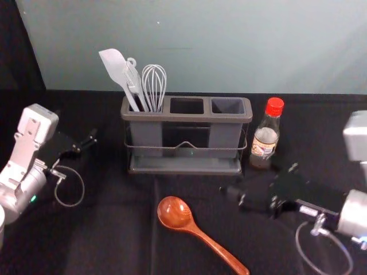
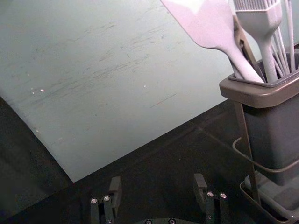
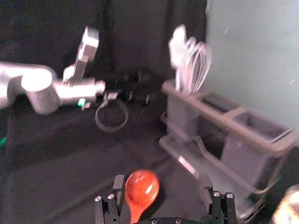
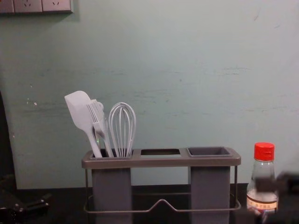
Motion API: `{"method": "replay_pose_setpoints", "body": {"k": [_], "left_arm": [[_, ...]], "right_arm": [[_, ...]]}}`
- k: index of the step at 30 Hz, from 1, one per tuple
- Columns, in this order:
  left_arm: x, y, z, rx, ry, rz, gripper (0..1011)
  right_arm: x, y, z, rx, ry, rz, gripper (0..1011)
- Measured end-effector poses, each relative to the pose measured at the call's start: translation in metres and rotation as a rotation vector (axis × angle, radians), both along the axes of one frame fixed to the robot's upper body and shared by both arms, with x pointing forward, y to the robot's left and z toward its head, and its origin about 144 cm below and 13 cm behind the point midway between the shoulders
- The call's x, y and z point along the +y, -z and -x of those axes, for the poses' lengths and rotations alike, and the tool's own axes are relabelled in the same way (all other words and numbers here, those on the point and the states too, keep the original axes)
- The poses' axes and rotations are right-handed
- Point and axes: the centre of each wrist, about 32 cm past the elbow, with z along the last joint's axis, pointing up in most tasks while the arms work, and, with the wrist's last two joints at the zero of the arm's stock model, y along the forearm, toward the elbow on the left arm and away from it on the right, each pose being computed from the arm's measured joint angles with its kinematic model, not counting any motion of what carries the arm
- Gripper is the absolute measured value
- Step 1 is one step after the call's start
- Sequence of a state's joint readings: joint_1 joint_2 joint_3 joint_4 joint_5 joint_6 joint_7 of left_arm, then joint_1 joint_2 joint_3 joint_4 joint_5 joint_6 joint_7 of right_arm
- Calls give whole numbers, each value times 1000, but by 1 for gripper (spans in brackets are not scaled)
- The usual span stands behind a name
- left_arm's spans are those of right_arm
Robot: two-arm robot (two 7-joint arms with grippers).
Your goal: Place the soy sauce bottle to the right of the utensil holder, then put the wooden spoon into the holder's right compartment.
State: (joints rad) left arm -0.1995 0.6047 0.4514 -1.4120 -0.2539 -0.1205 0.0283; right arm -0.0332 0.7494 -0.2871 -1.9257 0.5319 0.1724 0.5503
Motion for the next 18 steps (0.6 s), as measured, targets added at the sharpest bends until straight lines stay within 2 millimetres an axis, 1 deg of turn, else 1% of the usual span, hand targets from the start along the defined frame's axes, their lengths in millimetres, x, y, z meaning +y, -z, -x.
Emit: {"method": "replay_pose_setpoints", "body": {"k": [3, 7, 10, 18], "left_arm": [[0, 0, 0, 0, 0, 0, 1005], [0, 0, 0, 0, 0, 0, 1005], [0, 0, 0, 0, 0, 0, 1005], [0, 0, 0, 0, 0, 0, 1005]], "right_arm": [[14, 0, -7, 67, -33, 84, 1000], [27, -2, -15, 111, -58, 153, 1000], [44, -5, -26, 158, -86, 232, 1000], [80, -12, -44, 208, -114, 334, 1000]]}}
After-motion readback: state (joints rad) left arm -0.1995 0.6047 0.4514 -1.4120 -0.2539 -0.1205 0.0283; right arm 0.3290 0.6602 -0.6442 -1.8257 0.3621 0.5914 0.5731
